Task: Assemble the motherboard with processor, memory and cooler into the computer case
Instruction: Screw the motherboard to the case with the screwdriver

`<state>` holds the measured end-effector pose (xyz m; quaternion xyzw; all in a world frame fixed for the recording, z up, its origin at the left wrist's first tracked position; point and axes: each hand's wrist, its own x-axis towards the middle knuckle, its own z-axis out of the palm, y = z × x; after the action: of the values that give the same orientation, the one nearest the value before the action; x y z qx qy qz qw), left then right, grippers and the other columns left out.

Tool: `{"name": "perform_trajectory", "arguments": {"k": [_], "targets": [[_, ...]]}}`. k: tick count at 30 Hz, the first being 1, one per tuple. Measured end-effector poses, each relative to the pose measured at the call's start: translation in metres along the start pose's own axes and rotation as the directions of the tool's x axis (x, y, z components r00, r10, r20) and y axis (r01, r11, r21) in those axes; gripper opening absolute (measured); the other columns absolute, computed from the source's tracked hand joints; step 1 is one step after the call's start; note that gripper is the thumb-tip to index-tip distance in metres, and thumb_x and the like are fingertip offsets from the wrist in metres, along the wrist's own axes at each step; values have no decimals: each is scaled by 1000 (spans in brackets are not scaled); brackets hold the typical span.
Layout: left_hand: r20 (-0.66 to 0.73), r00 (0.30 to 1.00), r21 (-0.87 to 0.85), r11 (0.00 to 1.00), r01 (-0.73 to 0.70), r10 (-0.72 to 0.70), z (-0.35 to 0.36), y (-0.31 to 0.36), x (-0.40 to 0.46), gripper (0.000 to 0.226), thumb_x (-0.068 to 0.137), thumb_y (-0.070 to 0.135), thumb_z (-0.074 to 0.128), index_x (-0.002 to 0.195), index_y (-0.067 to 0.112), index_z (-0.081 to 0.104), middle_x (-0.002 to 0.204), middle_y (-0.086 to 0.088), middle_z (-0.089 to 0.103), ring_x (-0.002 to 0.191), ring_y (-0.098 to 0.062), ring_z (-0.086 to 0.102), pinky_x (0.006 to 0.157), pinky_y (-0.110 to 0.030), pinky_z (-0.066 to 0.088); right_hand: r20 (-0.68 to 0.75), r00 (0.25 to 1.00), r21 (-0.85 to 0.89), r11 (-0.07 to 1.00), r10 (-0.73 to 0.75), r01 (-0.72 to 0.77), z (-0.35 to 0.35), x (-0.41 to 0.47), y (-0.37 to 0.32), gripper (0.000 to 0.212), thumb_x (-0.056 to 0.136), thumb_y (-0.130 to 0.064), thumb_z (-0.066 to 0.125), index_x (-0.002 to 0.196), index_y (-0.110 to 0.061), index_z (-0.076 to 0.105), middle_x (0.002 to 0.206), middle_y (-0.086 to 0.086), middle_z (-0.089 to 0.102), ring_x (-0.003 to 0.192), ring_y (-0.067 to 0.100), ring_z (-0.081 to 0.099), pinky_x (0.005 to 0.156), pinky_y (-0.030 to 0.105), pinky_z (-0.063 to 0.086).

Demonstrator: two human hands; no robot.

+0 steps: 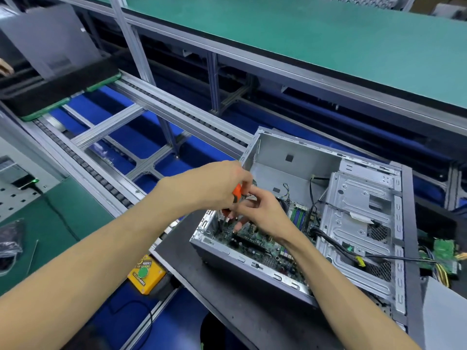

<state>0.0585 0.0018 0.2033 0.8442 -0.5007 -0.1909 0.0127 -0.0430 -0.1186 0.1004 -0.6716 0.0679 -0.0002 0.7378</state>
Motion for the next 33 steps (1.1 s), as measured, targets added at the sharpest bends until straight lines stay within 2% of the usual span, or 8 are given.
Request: {"name": "perform_trajectory", "arguments": {"k": [5,11,15,18,23,28,30,33], "targets": [[-264,957,203,964,173,-116,10,6,2,47,88,65,54,90,19,45,77,1,47,70,-26,52,58,-34,37,2,999,-77,996,-34,34,3,-1,0,26,87,-4,78,109,-12,68,84,10,76,56,22,69,56,33,59],[-258,943,204,942,265,-209,15,2,5,54,94,58,52,66,17,33,63,-2,44,52,-18,41,45,-30,31,15,999,-84,996,-40,41,4,-2,3,27,84,-10,82,106,-19,71,82,6,76,53,23,68,60,33,60],[-113,983,130,979,157,-142,10,2,6,22,92,36,60,82,18,53,80,-2,56,69,-24,57,61,-36,50,-7,999,-103,994,-34,33,6,-1,1,25,84,-8,81,103,-11,66,87,20,74,58,32,68,60,41,60],[44,999,62,998,30,-32,4,3,3,14,86,26,68,97,27,60,94,6,46,75,-14,53,58,-29,40,-5,999,-94,995,-34,33,4,-3,-1,19,87,-1,76,98,-11,64,80,4,74,54,15,68,52,23,55],[-239,960,216,955,201,-148,11,5,1,43,91,54,57,82,16,40,70,0,44,53,-17,41,47,-31,29,-35,999,-130,991,-11,6,6,-2,-1,29,84,-7,81,104,-4,62,87,29,70,53,26,66,56,35,57],[-60,998,62,998,20,-16,6,-3,3,13,83,23,66,89,27,55,85,8,46,73,-19,55,59,-34,44,-9,1000,-82,996,-19,18,7,-2,0,26,86,-4,78,108,-9,66,82,15,73,55,22,67,55,27,57],[-84,996,67,997,22,-16,6,-4,2,21,84,32,67,94,25,50,83,9,41,72,-19,54,57,-33,40,-18,1000,-71,997,-19,18,5,-1,1,24,87,-4,77,107,-11,66,79,7,74,59,22,68,58,32,60],[-244,960,184,965,188,-140,7,-2,1,47,89,59,58,79,17,38,69,1,45,54,-17,44,46,-31,29,-51,999,-125,992,-1,-6,7,0,1,31,85,-11,81,112,-8,67,86,26,71,58,29,69,55,40,58]]}}
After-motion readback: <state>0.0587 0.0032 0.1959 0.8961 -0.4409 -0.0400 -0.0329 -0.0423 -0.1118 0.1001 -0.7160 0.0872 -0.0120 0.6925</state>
